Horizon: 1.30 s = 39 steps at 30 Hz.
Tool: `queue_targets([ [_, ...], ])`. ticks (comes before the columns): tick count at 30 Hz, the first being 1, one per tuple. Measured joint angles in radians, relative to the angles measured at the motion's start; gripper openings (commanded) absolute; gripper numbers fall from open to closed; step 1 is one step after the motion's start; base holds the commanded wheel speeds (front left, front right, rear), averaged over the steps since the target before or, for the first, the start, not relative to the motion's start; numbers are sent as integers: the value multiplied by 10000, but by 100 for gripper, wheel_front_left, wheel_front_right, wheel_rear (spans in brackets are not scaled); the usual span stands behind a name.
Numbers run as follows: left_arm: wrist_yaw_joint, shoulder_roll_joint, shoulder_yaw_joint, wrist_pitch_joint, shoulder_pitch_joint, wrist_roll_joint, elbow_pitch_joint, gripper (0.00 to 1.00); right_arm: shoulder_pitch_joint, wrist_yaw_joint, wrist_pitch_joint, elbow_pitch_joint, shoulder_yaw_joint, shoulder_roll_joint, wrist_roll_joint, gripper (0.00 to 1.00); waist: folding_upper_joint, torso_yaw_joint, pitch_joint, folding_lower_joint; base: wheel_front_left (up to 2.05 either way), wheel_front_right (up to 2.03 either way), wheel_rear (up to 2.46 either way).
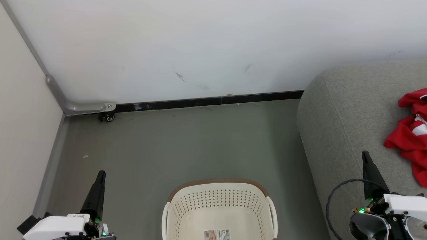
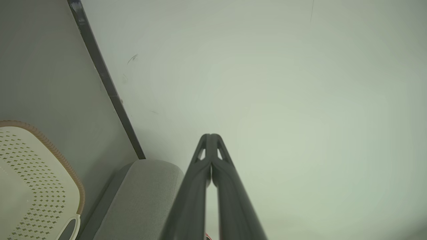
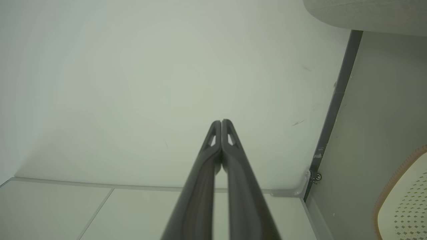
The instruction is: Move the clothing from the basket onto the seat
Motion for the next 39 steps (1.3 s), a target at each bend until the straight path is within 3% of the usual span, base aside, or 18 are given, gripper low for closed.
queue_targets([
  [39, 0, 0, -17, 0, 1, -2, -21, 0, 0, 0, 0, 0, 4, 0, 2, 0, 0, 0, 1, -1, 0, 0, 0],
])
